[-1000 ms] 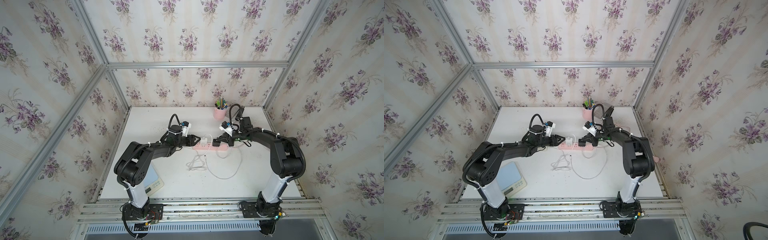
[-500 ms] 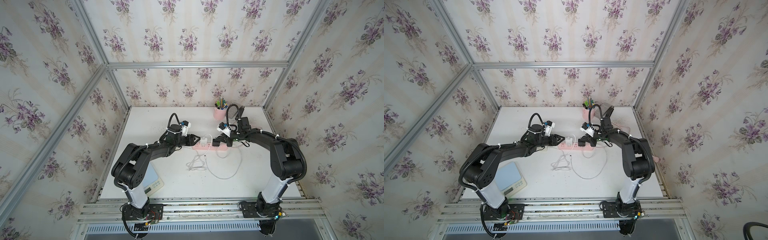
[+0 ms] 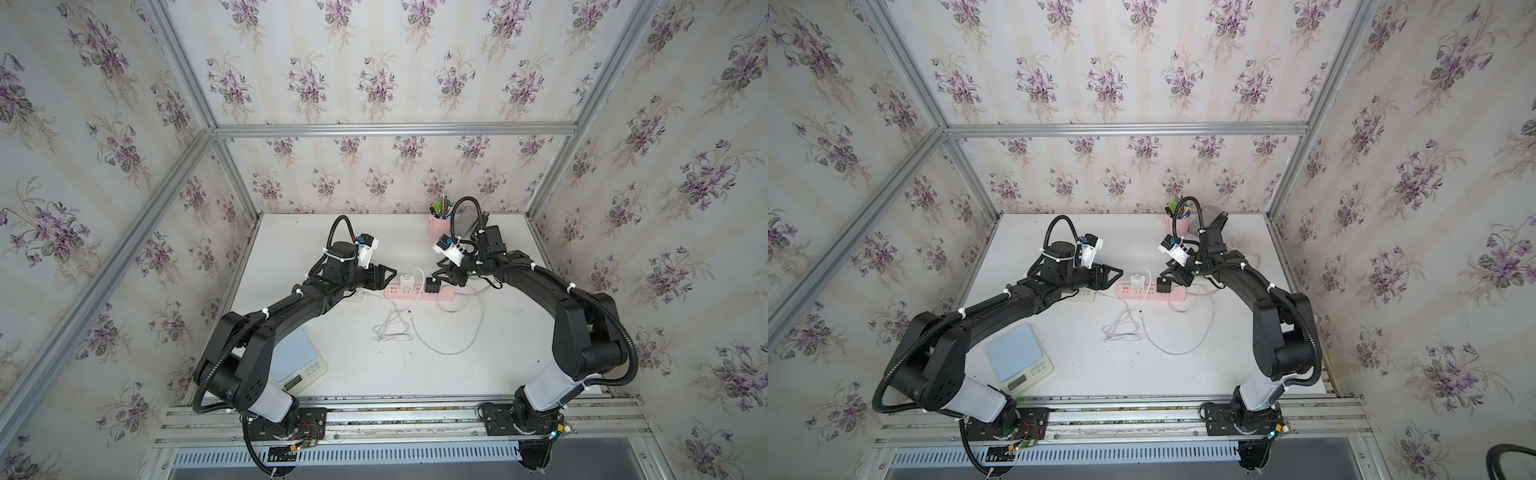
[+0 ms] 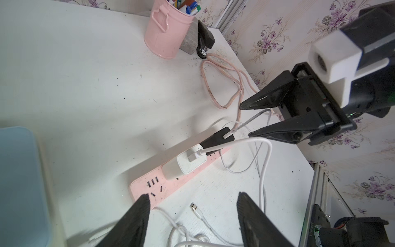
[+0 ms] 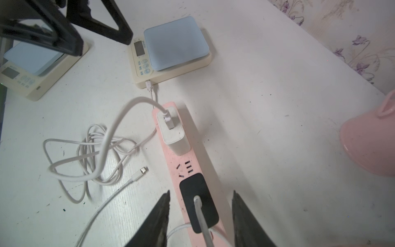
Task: Charge the electronic scale
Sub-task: Insert the charging cable into the plug, then pick up the charging cable from the center of the board.
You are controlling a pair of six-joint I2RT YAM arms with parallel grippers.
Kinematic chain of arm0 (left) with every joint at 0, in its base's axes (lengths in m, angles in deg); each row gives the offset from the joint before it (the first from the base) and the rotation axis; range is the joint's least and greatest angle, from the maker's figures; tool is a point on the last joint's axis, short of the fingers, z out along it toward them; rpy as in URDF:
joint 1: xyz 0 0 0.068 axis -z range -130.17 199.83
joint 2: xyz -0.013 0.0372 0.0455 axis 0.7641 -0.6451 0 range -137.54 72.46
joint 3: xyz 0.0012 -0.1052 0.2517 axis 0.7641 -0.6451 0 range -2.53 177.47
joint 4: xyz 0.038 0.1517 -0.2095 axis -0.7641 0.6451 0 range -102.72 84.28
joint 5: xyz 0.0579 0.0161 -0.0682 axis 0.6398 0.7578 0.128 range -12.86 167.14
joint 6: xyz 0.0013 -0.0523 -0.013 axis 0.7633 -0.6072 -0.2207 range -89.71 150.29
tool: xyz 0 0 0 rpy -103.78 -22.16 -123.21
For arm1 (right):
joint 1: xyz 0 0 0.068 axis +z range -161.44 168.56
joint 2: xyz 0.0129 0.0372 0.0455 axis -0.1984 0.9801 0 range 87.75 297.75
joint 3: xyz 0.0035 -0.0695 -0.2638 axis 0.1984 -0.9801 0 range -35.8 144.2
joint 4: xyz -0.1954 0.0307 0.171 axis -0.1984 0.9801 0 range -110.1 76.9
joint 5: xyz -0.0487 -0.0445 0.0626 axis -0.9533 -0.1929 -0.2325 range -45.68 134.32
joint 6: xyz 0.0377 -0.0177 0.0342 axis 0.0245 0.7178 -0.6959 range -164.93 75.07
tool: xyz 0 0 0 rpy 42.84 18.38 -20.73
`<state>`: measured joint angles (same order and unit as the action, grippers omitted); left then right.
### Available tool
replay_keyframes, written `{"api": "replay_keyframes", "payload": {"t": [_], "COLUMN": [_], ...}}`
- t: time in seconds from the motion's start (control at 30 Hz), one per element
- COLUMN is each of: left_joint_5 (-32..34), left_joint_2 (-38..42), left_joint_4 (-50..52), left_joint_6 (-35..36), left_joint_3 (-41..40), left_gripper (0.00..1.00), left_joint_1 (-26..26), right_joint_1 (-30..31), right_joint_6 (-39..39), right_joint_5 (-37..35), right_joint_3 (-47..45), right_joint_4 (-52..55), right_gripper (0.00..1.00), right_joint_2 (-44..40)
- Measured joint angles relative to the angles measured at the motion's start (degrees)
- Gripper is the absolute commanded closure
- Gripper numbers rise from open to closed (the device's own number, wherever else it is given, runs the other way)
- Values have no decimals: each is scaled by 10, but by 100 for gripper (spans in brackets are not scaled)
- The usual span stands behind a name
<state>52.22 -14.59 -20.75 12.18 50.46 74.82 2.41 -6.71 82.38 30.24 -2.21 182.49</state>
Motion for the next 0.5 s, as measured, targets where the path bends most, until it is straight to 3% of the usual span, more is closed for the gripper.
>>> {"api": "replay_keyframes", "payload": {"t": [0.17,0.23,0.5], "left_joint_5": [37,47,150], "left_joint_2": [60,89,182], "left_joint_4": [68,85,167], "left_joint_6": [35,45,45], "left_joint_3": [1,1,-13], "left_gripper": [23,1,1], "left_joint_1": [0,-1,-24], "right_joint_1": [2,5,31], "right_joint_6": [-40,-57,-188], "right_joint_5": [-11,-15,-68], "right_joint_3": [6,8,-14], "right_joint_4": [1,1,-5], "right_gripper": [50,49,54], "right_joint_2": [-28,-42,-132]}}
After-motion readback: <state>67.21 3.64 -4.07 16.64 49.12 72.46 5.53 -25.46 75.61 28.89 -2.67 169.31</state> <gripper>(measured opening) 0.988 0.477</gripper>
